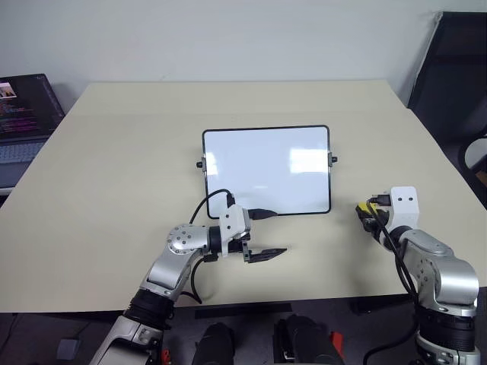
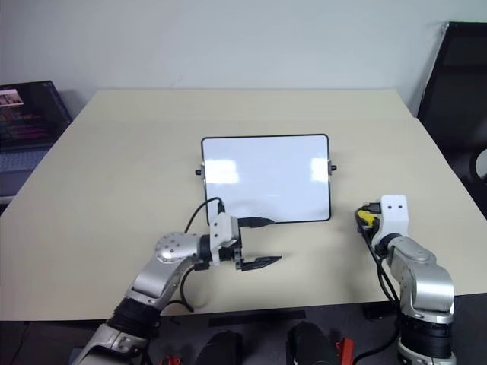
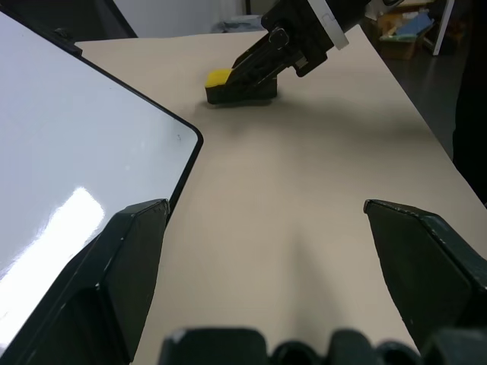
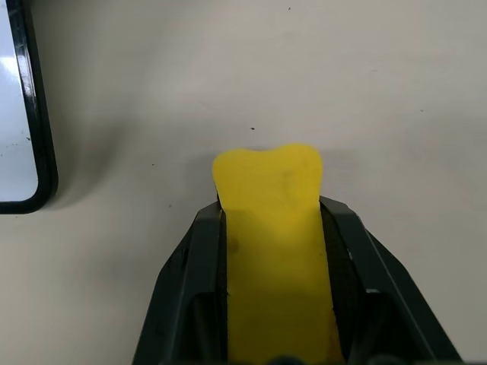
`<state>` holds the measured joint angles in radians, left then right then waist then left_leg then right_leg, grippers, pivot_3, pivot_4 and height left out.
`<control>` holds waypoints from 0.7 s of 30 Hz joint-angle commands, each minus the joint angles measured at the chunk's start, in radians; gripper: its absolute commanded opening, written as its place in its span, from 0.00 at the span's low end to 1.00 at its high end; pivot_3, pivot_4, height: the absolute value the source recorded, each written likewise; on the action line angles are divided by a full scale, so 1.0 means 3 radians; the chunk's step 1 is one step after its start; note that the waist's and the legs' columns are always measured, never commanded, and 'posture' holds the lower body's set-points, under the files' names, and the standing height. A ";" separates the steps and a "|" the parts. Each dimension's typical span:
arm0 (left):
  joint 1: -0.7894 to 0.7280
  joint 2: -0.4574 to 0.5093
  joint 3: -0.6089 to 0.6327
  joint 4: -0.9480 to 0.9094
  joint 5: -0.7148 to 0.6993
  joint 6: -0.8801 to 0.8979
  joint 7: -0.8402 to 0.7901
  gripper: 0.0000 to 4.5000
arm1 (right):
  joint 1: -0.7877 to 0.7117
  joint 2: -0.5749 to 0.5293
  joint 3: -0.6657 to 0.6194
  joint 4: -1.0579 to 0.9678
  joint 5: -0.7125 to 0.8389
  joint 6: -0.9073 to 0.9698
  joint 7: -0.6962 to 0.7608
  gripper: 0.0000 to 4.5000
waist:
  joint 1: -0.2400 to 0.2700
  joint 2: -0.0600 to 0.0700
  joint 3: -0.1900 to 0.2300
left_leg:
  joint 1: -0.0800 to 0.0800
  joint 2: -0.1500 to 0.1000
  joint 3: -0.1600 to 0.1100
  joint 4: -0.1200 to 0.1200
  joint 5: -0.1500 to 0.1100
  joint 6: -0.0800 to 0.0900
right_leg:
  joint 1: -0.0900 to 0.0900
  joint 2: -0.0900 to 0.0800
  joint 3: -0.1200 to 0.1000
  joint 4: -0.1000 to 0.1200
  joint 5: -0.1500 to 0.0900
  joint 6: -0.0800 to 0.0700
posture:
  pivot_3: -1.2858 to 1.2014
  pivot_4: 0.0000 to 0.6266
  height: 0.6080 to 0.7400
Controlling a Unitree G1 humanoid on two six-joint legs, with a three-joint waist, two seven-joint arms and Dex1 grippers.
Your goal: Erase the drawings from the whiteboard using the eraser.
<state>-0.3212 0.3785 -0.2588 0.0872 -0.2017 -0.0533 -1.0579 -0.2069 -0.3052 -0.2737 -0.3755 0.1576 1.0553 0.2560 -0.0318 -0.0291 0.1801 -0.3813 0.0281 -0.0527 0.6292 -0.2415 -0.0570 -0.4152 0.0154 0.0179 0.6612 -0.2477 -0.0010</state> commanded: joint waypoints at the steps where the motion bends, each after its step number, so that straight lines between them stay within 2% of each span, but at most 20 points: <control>1: -0.0026 -0.0001 0.0019 -0.0094 -0.0012 -0.0042 0.0020 1.00 | -0.0045 -0.0006 -0.0056 -0.0040 0.0076 -0.0022 -0.0032 0.49 | 0.0000 0.0000 0.0000 | 0.0000 0.0000 0.0000 0.0000 0.0000 0.0000 | 0.0000 0.0000 0.0000 0.0000 0.0000 0.0000 | 0.52 0.24 1.00; 7: -0.0028 0.0004 0.0022 -0.0102 -0.0006 -0.0032 0.0040 1.00 | -0.0061 -0.0032 -0.0072 -0.0015 0.0124 -0.0031 -0.0090 0.96 | 0.0000 0.0000 0.0000 | 0.0000 0.0000 0.0000 0.0000 0.0000 0.0000 | 0.0000 0.0000 0.0000 0.0001 0.0000 0.0000 | 0.52 0.24 1.00; 8: -0.0030 0.0004 0.0021 -0.0101 -0.0006 -0.0031 0.0042 1.00 | -0.0062 -0.0029 -0.0076 -0.0017 0.0127 -0.0028 -0.0102 0.99 | 0.0000 0.0000 0.0000 | 0.0000 0.0000 0.0000 0.0000 0.0000 0.0000 | 0.0000 0.0000 0.0000 0.0001 0.0000 0.0000 | 0.52 0.24 1.00; 15: 0.0000 0.0034 0.0060 -0.0142 0.0002 -0.0003 0.0091 1.00 | -0.0053 -0.0002 -0.0166 -0.0113 0.0147 -0.0011 -0.0198 0.99 | 0.0000 0.0000 0.0000 | 0.0000 0.0000 0.0000 0.0000 0.0000 0.0000 | 0.0000 0.0000 0.0000 0.0000 0.0000 0.0000 | 0.52 0.24 1.00; 21: 0.0273 0.0041 0.0437 -0.0357 -0.0024 0.0111 0.0666 1.00 | 0.0280 0.0014 -0.0123 -0.0583 0.0031 -0.0322 -0.0316 0.99 | 0.0000 0.0001 0.0000 | -0.0001 0.0003 -0.0003 -0.0001 0.0000 0.0000 | -0.0001 0.0001 -0.0001 0.0001 0.0000 0.0000 | 0.52 0.24 1.00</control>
<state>-0.2620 0.3890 -0.1684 0.0411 -0.1970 -0.0279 -0.9065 -0.1511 -0.3006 -0.3106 -0.4678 0.1780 1.0127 0.1744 -0.0318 -0.0288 0.1802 -0.3816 0.0290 -0.0536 0.6286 -0.2415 -0.0570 -0.4157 0.0156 0.0177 0.6613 -0.2479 -0.0011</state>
